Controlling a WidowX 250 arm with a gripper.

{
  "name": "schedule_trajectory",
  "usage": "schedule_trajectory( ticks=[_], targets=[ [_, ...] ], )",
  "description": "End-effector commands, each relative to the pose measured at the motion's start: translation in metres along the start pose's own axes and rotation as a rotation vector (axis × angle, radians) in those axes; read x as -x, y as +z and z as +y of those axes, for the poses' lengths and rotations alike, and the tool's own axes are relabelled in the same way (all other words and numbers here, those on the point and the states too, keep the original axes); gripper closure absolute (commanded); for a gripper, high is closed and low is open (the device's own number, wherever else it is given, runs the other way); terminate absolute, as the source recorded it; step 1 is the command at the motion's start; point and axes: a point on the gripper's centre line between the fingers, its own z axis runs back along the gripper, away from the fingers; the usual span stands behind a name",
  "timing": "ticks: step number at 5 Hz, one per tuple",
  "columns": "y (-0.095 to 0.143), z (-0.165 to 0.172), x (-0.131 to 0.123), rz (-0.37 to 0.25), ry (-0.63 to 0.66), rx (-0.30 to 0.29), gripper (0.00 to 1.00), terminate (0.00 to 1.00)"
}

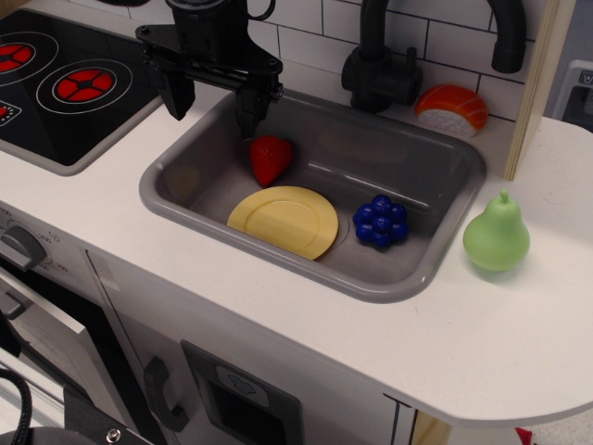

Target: Put blueberries on plate sink

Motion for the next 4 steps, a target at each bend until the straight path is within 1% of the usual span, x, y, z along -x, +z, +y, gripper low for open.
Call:
schedule_trajectory(
  ticks=[1,2,3,4],
  targets=[
    [0.000,0.000,0.000,0.000,0.000,0.000,0.00,0.00],
    [-0.007,-0.028,-0.006,0.019,0.051,0.018,0.00,0.00],
    [-0.016,-0.048,-0.002,0.003,0.099,0.047,0.00,0.00],
    [-0.025,-0.072,0.002,-0.020,0.081,0.062,0.00,0.00]
  ],
)
